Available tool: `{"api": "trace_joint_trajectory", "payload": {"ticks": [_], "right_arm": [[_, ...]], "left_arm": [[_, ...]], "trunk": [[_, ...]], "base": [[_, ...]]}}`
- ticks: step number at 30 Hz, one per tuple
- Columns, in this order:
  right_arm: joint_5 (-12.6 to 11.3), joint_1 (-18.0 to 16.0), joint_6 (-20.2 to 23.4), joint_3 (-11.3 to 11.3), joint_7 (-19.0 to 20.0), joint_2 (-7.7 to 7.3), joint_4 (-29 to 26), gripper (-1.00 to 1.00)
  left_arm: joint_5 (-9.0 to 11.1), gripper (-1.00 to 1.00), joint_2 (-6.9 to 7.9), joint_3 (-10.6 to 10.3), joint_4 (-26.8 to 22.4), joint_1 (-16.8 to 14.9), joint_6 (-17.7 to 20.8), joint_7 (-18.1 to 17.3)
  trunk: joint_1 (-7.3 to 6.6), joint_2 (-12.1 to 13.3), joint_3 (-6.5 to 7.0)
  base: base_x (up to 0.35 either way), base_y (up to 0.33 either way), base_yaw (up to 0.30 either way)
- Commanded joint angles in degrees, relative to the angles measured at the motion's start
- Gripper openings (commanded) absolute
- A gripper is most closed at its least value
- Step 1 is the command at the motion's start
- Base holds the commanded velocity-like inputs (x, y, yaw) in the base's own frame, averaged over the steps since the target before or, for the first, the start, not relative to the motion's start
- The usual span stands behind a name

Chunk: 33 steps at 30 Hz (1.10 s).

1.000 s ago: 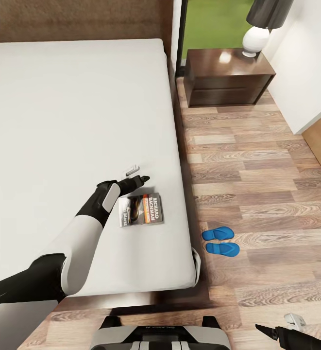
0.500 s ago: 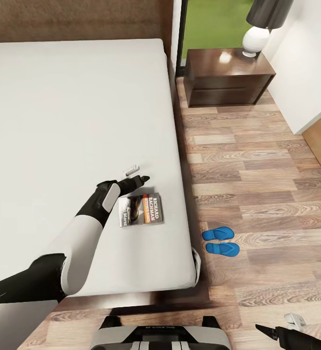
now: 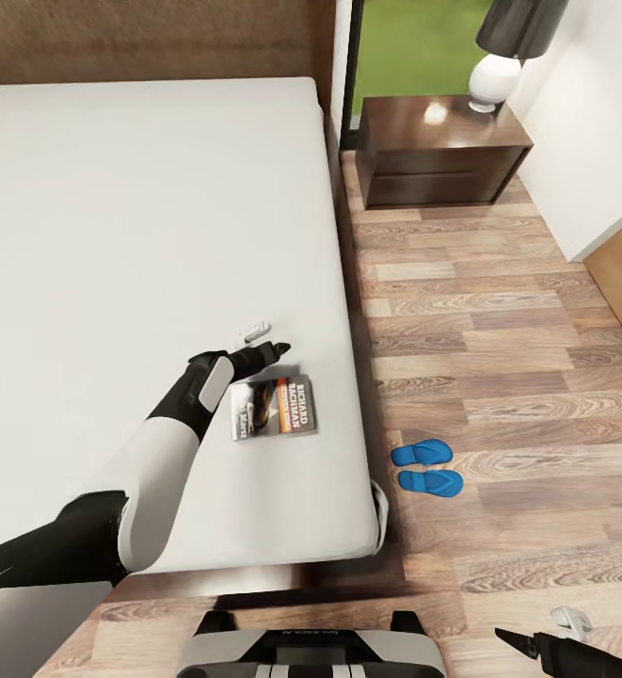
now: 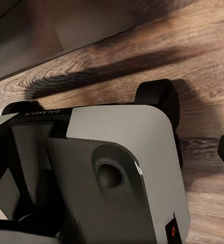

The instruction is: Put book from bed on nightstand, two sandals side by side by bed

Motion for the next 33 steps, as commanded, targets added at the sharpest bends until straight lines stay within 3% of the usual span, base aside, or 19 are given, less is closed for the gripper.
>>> {"api": "trace_joint_trajectory", "payload": {"ticks": [1, 33], "right_arm": [[-0.3, 0.0, 0.6, -0.1, 0.2, -0.01, 0.0, 1.0], [-0.3, 0.0, 0.6, -0.1, 0.2, -0.01, 0.0, 1.0]], "left_arm": [[0.1, 1.0, -0.08, 0.5, -0.1, 0.0, 0.4, -0.2], [0.1, 1.0, -0.08, 0.4, 1.4, 0.1, 0.3, -0.2]], "trunk": [[0.0, 0.0, -0.03], [0.0, 0.0, -0.03]], "base": [[0.0, 0.0, 0.0], [-0.069, 0.0, 0.0]]}}
